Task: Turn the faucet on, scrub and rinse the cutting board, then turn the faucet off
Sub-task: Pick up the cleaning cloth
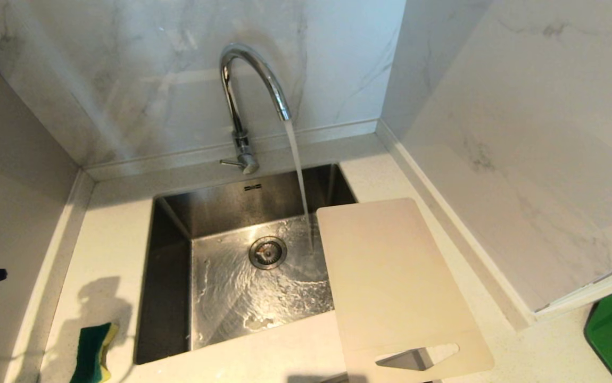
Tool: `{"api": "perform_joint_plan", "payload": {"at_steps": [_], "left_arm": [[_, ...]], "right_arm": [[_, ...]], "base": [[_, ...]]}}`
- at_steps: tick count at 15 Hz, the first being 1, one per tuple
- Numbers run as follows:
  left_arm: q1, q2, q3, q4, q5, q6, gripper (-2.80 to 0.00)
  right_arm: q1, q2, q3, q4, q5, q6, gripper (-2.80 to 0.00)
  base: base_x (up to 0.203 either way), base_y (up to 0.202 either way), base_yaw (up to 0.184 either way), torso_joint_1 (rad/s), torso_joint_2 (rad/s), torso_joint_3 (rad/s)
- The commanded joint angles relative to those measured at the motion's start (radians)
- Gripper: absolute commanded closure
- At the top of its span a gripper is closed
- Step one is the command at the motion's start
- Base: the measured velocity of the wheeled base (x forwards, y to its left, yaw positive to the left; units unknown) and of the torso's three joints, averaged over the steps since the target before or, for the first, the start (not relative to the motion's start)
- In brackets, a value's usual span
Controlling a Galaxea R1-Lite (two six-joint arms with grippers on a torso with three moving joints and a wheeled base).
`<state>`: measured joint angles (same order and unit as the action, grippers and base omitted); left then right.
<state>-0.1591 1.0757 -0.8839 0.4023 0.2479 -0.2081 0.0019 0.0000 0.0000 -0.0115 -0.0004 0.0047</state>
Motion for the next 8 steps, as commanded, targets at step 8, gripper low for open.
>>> {"api": "perform_joint_plan", "payload": {"at_steps": [8], "left_arm": [[0.005,0.033,0.071,0.001,-0.109,-0.126,0.0]], "right_arm": [[0.001,0.0,0.0,0.0,0.0,0.0,0.0]], "base": [[0.0,0.0,0.0,0.0,0.0,0.0]]}}
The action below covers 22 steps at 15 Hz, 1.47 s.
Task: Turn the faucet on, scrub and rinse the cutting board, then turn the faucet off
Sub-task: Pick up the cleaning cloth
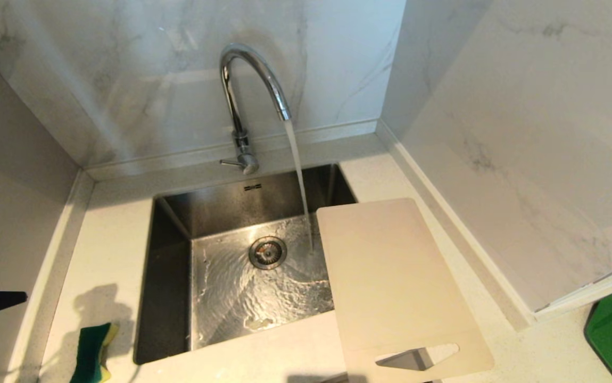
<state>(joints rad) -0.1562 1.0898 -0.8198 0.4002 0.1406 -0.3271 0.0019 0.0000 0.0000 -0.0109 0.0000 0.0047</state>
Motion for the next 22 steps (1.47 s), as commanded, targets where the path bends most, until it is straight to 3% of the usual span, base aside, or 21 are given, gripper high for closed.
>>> {"api": "perform_joint_plan", "payload": {"at_steps": [1,4,6,11,15,22], "left_arm": [[0.003,0.039,0.011,0.003,-0.01,-0.01,0.0],[0.001,0.113,0.017,0.008,-0.075,-0.104,0.0],[0.001,0.151,0.019,0.013,-0.094,-0.115,0.0],[0.001,0.197,0.058,0.039,-0.08,-0.032,0.0],[0.001,0.307,0.073,0.038,-0.017,0.022,0.0],[0.011,0.458,0.076,-0.001,-0.023,-0.006,0.0]], "right_arm": [[0.001,0.0,0.0,-0.001,0.0,0.0,0.0],[0.001,0.002,0.0,-0.001,0.0,0.0,0.0],[0.001,0.0,0.002,-0.001,0.0,0.0,0.0],[0.001,0.0,0.0,0.0,0.0,0.0,0.0],[0.001,0.0,0.001,-0.001,0.0,0.0,0.0],[0.0,0.0,0.002,-0.001,0.0,0.0,0.0]], "base": [[0.0,0.0,0.0,0.0,0.0,0.0],[0.0,0.0,0.0,0.0,0.0,0.0],[0.0,0.0,0.0,0.0,0.0,0.0],[0.0,0.0,0.0,0.0,0.0,0.0],[0.0,0.0,0.0,0.0,0.0,0.0],[0.0,0.0,0.0,0.0,0.0,0.0]]}}
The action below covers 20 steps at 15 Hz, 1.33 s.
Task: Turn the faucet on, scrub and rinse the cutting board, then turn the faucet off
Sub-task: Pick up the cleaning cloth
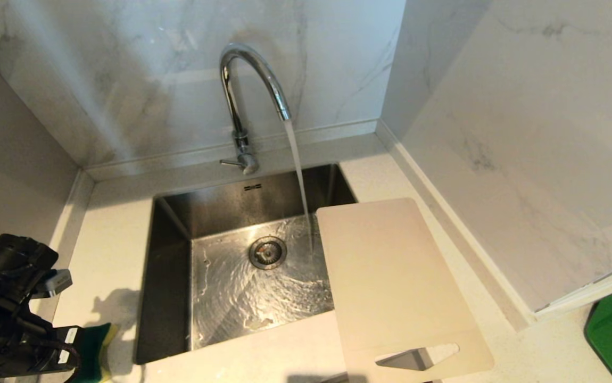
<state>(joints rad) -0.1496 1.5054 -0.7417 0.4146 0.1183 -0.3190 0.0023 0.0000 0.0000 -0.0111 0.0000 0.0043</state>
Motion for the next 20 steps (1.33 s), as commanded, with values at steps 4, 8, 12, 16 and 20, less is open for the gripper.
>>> {"api": "perform_joint_plan", "payload": {"at_steps": [4,8,12,16,20], "left_arm": [[0.004,0.042,0.031,-0.062,0.0,-0.083,-2.74],[0.028,0.115,0.061,-0.224,-0.015,-0.177,-2.8],[0.07,0.167,0.091,-0.306,-0.022,-0.192,-2.8],[0.166,0.164,0.068,-0.31,-0.161,-0.187,-2.8],[0.163,0.167,0.07,-0.316,-0.167,-0.186,-2.8]], "right_arm": [[0.001,0.0,0.002,-0.001,0.0,0.0,0.0],[0.0,0.001,0.001,0.0,0.0,0.0,0.0],[0.0,0.0,0.0,-0.001,0.0,0.0,0.0],[-0.001,0.0,0.0,-0.001,0.0,0.0,0.0],[-0.001,0.0,0.001,-0.001,0.0,0.0,0.0]], "base": [[0.0,0.0,0.0,0.0,0.0,0.0],[0.0,0.0,0.0,0.0,0.0,0.0],[0.0,0.0,0.0,0.0,0.0,0.0],[0.0,0.0,0.0,0.0,0.0,0.0],[0.0,0.0,0.0,0.0,0.0,0.0]]}}
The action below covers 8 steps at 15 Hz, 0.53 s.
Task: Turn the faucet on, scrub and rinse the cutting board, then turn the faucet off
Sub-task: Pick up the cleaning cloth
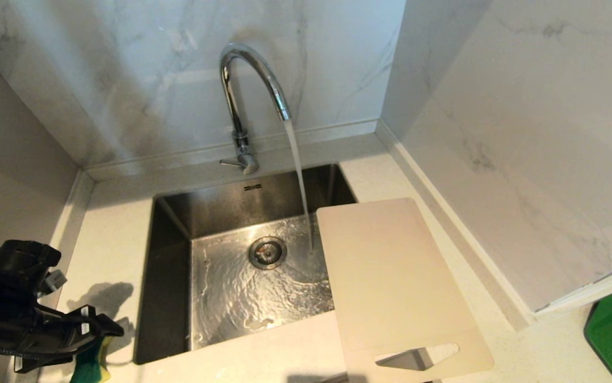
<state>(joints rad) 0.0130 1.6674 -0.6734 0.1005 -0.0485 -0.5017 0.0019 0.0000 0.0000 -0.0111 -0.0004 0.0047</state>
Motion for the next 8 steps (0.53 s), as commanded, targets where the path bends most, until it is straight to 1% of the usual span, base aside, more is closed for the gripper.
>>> {"api": "perform_joint_plan", "payload": {"at_steps": [1,4,8], "left_arm": [[0.001,0.008,0.003,-0.002,-0.001,-0.003,-2.8],[0.001,0.025,0.003,-0.004,0.0,-0.003,-2.8],[0.024,0.051,0.002,-0.021,0.002,-0.003,-2.8]], "right_arm": [[0.001,0.001,0.002,-0.001,0.0,0.0,0.0],[0.001,0.0,0.002,-0.001,0.0,0.0,0.0],[0.0,0.0,0.002,-0.001,0.0,0.0,0.0]], "base": [[0.0,0.0,0.0,0.0,0.0,0.0],[0.0,0.0,0.0,0.0,0.0,0.0],[0.0,0.0,0.0,0.0,0.0,0.0]]}}
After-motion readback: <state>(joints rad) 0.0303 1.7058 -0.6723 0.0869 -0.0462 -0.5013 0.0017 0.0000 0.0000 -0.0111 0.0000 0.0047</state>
